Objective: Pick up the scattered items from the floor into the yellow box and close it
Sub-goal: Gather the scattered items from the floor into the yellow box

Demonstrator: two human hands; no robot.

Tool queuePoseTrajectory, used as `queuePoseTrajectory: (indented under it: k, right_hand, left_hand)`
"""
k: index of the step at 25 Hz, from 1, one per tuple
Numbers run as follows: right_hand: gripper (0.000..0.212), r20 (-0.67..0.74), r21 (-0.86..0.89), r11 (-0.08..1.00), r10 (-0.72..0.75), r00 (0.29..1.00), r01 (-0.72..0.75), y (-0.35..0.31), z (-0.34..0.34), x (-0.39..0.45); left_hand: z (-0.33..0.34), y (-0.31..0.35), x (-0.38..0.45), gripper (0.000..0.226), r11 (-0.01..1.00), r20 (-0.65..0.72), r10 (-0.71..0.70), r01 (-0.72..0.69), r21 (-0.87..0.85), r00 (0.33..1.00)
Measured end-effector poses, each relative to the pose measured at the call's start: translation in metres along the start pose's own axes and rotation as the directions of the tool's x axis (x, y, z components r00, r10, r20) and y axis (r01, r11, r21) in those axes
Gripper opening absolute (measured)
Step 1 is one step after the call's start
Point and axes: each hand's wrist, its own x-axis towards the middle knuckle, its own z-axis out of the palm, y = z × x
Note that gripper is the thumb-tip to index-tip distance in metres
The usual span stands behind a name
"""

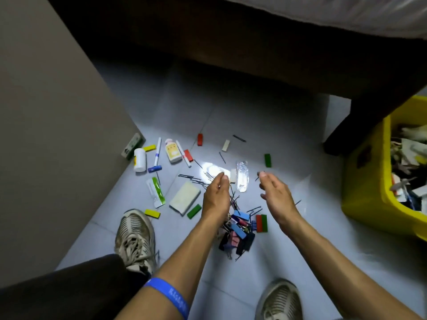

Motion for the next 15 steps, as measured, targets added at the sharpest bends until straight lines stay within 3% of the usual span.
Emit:
queuePoseTrajectory:
  k: [3,5,7,9,11,15]
  right_hand:
    - [0.036,0.101,-0.048,0.995,0.092,0.991,-0.087,0.032,0.027,0.006]
    - [0.034,0.139,-0.234,0.972,0.068,0.988,-0.034,0.054,0.036,0.007]
    - [0.041,0.085,-0.520,0.854,0.054,0.995,-0.002,0.078,0.043,0.010]
    - [0.052,-0.024,-0.653,0.748,0.138,0.990,-0.121,0.098,0.041,0.008]
    - [0.058,-0.052,-0.652,0.729,0.229,0.972,-0.207,0.112,0.037,0.005]
    - [0.063,-0.029,-0.576,0.791,0.232,0.972,-0.206,0.121,0.035,0.009]
  left_hand:
    - [-0.016,-0.049,0.009,0.046,0.993,-0.014,-0.081,0.082,0.082,0.997]
    - [-0.025,-0.073,0.014,0.044,0.985,-0.031,-0.081,0.085,0.152,0.996]
    - [-0.031,-0.092,0.021,0.042,0.961,-0.061,-0.098,0.111,0.253,0.993]
    - [-0.027,-0.107,0.019,0.045,0.908,-0.077,-0.146,0.165,0.386,0.986]
    - [-0.016,-0.116,0.011,0.049,0.868,-0.073,-0.202,0.213,0.448,0.977]
    - [0.008,-0.119,0.010,0.053,0.916,-0.058,-0.231,0.237,0.325,0.971]
